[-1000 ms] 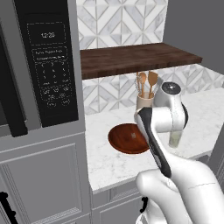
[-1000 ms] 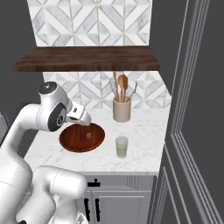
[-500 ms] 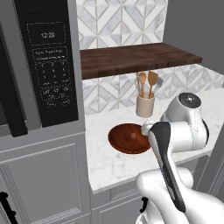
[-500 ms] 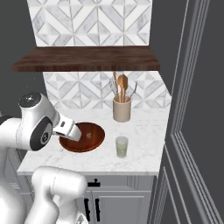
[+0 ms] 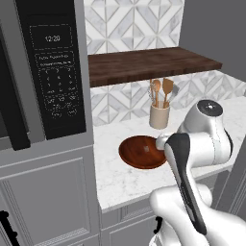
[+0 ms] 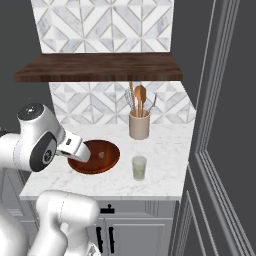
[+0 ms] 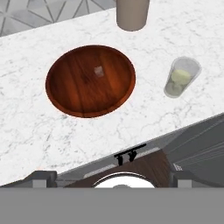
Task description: Grab a lemon wedge from the fridge and one ice cube from the ice bowl, and put them in the glass of lemonade.
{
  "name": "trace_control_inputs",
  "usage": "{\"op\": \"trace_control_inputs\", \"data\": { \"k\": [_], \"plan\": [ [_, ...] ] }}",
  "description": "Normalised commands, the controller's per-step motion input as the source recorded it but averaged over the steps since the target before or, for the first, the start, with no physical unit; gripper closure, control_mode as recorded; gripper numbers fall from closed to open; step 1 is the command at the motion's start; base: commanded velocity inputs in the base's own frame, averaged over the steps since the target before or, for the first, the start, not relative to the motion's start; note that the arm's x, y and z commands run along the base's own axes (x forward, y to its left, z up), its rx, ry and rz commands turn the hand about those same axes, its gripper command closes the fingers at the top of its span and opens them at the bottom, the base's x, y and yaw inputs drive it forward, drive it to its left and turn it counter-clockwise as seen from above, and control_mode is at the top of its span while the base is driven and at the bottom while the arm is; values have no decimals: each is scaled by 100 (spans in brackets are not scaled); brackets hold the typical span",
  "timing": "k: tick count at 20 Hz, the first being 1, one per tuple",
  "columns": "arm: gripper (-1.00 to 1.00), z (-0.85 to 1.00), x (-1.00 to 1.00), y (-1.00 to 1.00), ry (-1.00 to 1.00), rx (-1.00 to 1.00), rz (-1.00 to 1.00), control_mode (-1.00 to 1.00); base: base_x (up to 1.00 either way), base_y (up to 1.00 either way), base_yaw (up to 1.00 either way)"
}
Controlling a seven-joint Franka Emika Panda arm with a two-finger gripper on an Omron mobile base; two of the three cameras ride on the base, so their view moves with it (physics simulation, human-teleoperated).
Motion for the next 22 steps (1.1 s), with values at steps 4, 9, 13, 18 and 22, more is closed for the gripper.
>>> {"op": "trace_control_inputs", "data": {
  "k": [4,9,13,18,22],
  "plan": [
    [-100,0,-7,2,0,0,0,100,-42,0,0],
    [-100,0,0,0,0,0,0,100,-100,5,-21],
    [-100,0,0,0,0,0,0,100,-89,4,-66],
    [-100,0,0,0,0,0,0,100,-38,11,-87],
    [-100,0,0,0,0,0,0,100,-21,9,-92]
  ]
}}
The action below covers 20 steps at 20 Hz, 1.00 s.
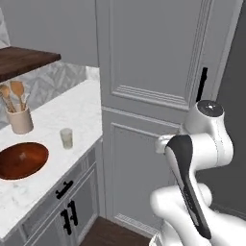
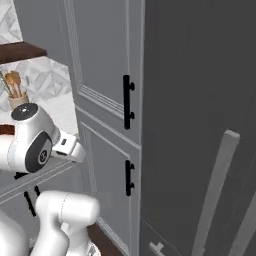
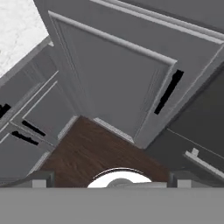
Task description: Grab a lemon wedge from the fridge and one ice cube from the ice bowl, and put them in the glass of lemonade.
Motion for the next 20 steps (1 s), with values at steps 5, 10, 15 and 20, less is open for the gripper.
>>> {"op": "trace_control_inputs", "data": {
  "k": [5,10,15,20],
  "plan": [
    [-100,0,0,0,0,0,0,100,-9,9,-93],
    [-100,0,0,0,0,0,0,100,-3,-18,-79],
    [-100,0,0,0,0,0,0,100,-9,-96,-41],
    [-100,0,0,0,0,0,0,100,0,-99,-20]
  ]
}}
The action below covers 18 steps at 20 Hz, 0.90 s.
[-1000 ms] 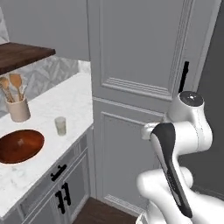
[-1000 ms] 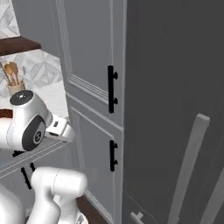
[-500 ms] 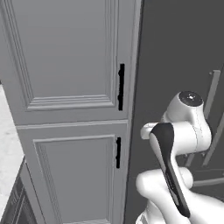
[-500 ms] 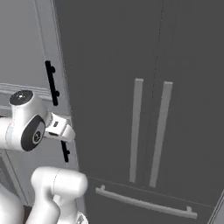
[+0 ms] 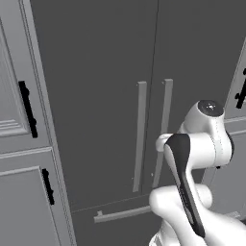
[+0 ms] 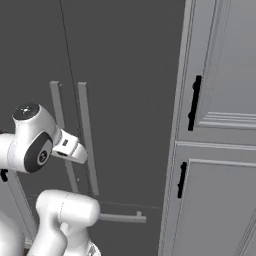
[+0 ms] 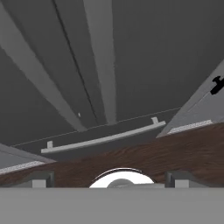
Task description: Grab a lemon wedge from the fridge and one ice cube from the ice bowl, and put them in the glass of lemonade.
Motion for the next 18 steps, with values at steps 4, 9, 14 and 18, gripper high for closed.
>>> {"op": "trace_control_inputs", "data": {
  "k": [4,9,14,18],
  "plan": [
    [-100,0,0,0,0,0,0,100,1,-11,16],
    [-100,0,0,0,0,0,0,100,0,-7,46],
    [-100,0,0,0,0,0,0,100,-16,0,0],
    [-100,0,0,0,0,0,0,100,-26,17,-28]
  ]
}}
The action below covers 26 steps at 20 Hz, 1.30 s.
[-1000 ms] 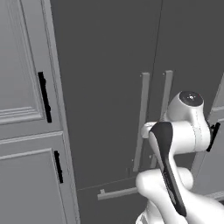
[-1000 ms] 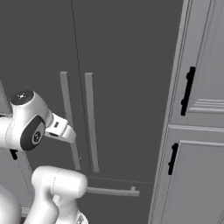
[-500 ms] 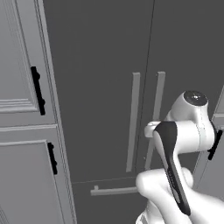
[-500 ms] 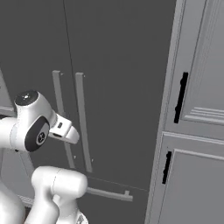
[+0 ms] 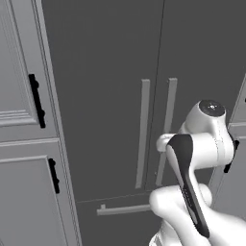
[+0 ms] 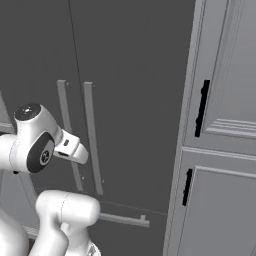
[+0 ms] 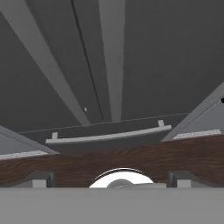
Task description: Grab a lemon wedge from the fridge and one ice cube from the ice bowl, and put them in the glass of lemonade.
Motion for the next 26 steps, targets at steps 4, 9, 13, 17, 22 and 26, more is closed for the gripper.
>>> {"op": "trace_control_inputs", "data": {
  "k": [4,9,13,17,22,26],
  "plan": [
    [-100,0,0,0,0,0,0,100,-53,17,-28],
    [-100,0,0,0,0,0,0,100,-85,20,-4],
    [-100,0,0,0,0,0,0,100,-56,43,0],
    [-100,0,0,0,0,0,0,100,-2,55,0],
    [-100,0,0,0,0,0,0,100,-20,-3,0],
    [-100,0,0,0,0,0,0,100,-51,-3,0]
  ]
}}
